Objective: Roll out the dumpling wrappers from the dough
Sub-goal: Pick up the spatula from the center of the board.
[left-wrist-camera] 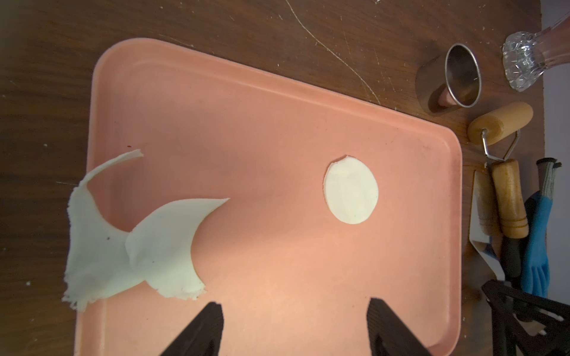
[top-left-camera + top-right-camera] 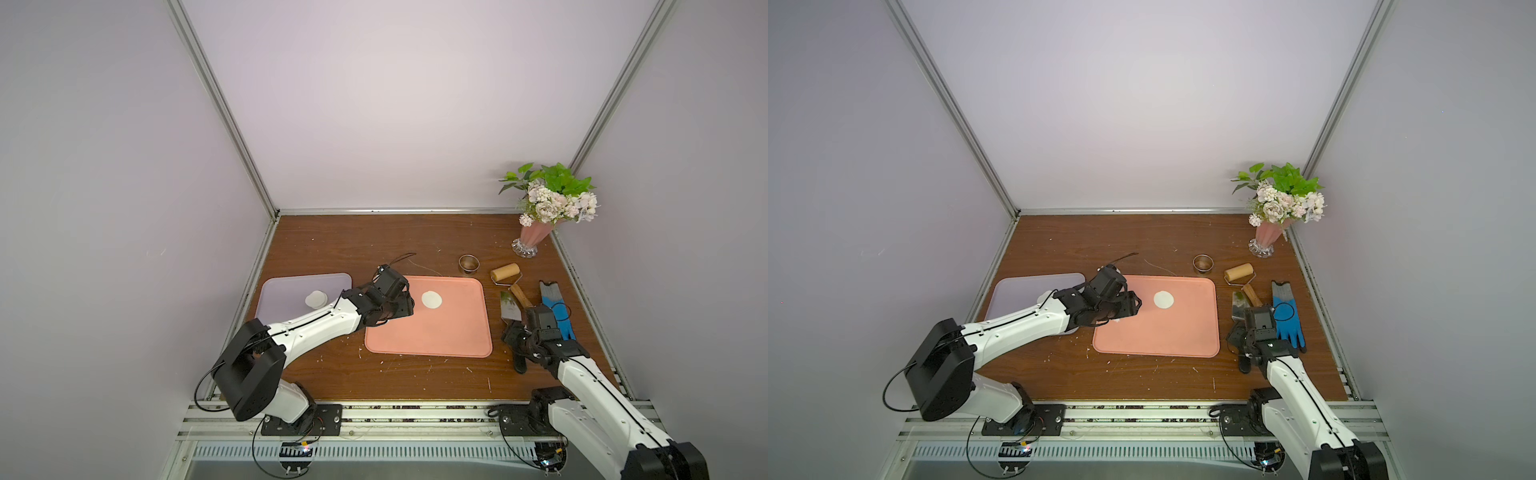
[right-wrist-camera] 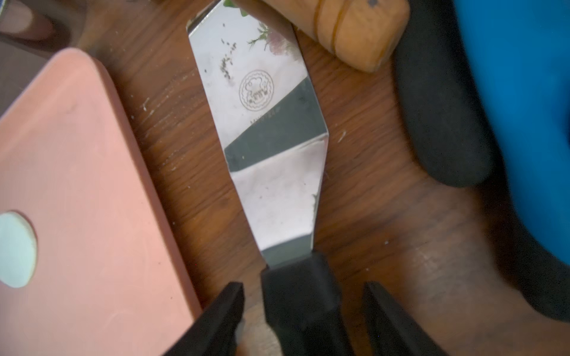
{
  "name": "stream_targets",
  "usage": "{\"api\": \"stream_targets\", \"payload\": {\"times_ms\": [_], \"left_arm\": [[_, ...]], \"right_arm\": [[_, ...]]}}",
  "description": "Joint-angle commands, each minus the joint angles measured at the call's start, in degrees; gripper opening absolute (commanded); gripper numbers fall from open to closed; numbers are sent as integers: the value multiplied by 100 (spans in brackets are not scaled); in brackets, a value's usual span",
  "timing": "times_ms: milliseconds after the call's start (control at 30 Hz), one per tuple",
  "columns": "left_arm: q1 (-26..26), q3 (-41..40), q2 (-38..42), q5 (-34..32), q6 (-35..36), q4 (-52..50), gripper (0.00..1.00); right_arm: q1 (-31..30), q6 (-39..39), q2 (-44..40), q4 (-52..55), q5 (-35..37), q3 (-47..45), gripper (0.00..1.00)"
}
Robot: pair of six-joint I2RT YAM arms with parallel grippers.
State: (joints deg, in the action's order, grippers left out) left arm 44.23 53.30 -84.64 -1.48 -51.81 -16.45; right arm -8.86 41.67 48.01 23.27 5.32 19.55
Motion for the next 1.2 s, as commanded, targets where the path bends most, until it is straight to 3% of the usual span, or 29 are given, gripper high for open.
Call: {"api": "stream_targets", "payload": {"times_ms": [0,233,533,767,1167], "left_arm": [[41,82,-70,38,67,54,71],[44,18,-95,75,59,176,71],[41,44,-172,139,81,318,71],[40,118,-191,130,136,327,71],[40,485,-220,88,231,127,68]], "right_arm": [[1,95,-26,124,-79,49,63],[-149,102,155,144,-200,-9,64],[-430,298,35,335,-37,-55,49],[-649,338,-36,417,-59,-26,29],[-933,195,-836,906,-229,382,23]]}}
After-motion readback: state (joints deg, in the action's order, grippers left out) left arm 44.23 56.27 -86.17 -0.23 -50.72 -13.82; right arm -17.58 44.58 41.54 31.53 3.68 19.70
